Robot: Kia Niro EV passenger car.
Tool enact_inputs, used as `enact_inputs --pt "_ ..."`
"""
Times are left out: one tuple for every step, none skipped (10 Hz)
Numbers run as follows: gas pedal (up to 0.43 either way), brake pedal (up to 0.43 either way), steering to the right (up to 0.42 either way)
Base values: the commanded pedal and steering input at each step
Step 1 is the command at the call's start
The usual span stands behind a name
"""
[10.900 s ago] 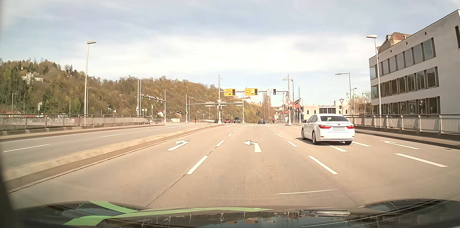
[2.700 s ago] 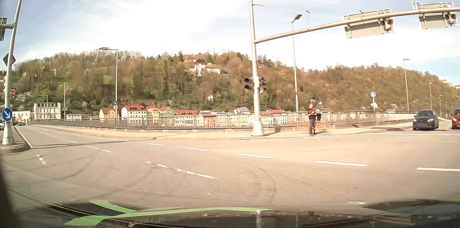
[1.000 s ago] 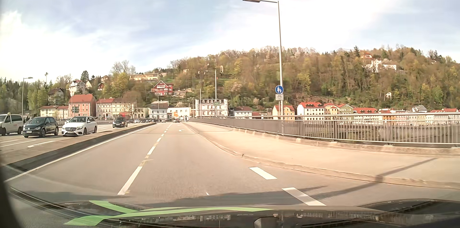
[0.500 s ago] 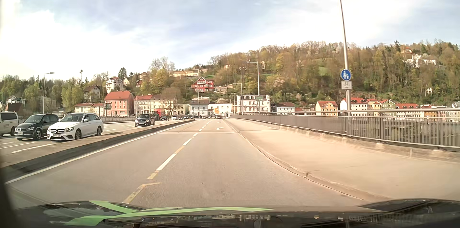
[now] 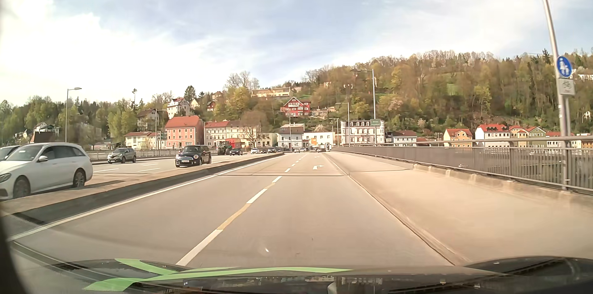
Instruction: Follow the waypoints while adhering to traffic rules and regulations
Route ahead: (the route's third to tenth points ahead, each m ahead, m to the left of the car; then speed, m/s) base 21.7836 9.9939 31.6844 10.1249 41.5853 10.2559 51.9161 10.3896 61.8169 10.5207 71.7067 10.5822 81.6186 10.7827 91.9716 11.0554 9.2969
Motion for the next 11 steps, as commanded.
enact_inputs --pt "0.240 0.000 -0.045" --pt "0.240 0.000 -0.036" --pt "0.240 0.000 -0.021" --pt "0.240 0.000 -0.013" --pt "0.240 0.000 -0.006" --pt "0.240 0.000 -0.003" --pt "0.240 0.000 -0.003" --pt "0.228 0.000 -0.001" --pt "0.228 0.000 0.000" --pt "0.228 0.000 0.001" --pt "0.228 0.000 0.001"
